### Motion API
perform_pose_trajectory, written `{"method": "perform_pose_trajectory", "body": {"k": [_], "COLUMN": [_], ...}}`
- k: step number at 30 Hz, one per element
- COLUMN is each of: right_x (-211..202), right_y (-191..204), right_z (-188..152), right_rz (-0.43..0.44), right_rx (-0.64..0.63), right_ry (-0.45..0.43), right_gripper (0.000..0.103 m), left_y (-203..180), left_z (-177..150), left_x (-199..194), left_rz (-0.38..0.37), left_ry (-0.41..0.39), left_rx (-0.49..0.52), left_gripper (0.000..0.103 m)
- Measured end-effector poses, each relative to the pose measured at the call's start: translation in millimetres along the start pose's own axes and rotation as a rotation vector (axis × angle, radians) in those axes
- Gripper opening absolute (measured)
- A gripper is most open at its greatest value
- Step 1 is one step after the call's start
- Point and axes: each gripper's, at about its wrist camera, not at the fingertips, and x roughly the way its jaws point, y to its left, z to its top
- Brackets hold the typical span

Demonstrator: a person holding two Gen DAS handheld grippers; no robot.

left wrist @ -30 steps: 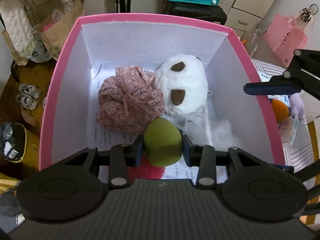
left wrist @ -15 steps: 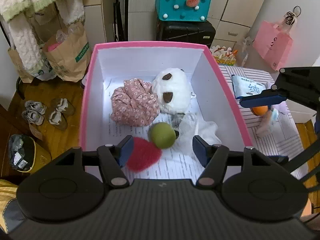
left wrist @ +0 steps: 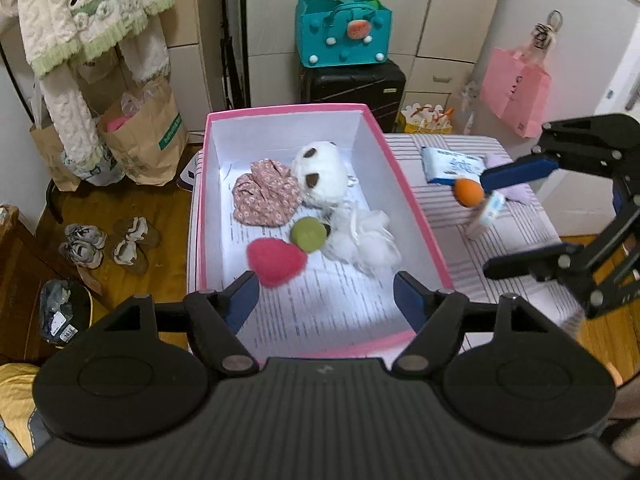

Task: Organize soft objects
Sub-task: 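Move both tools back toward the white tube and orange sponge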

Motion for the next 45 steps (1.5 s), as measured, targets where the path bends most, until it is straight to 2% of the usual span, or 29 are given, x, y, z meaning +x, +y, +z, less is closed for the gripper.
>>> {"method": "perform_pose_trajectory", "body": {"k": [4, 10, 19, 25, 34, 38, 41, 45], "right_x": [-18, -45, -80, -99, -97, -92, -88, -76], "right_y": [14, 28, 33, 30, 16, 6, -4, -22], "right_z": [-7, -23, -65, -94, -137, -154, -166, -185], "right_rz": [-0.001, -0.004, -0.058, -0.111, -0.158, -0.168, -0.182, -0.203], "right_rx": [-0.018, -0.024, 0.031, 0.075, 0.121, 0.134, 0.138, 0.132], "right_ry": [-0.025, -0.069, -0.095, -0.113, -0.086, -0.081, -0.079, -0.118], "right_gripper": [0.071, 0.071, 0.073, 0.074, 0.076, 0.076, 0.076, 0.076], "left_y": [-14, -38, -70, -99, -140, -155, -166, -178], "left_z": [-10, -21, -35, -40, -29, -16, -11, -11], "left_x": [-20, -37, -31, -29, 8, 31, 45, 67], "left_rz": [0.024, 0.059, 0.006, -0.031, -0.1, -0.174, -0.199, -0.211], "left_ry": [-0.032, -0.069, -0.012, -0.02, 0.006, 0.017, -0.012, -0.092], "left_rx": [0.014, 0.067, 0.129, 0.195, 0.301, 0.31, 0.325, 0.348], "left_gripper": [0.074, 0.082, 0.082, 0.084, 0.085, 0.085, 0.085, 0.085]}}
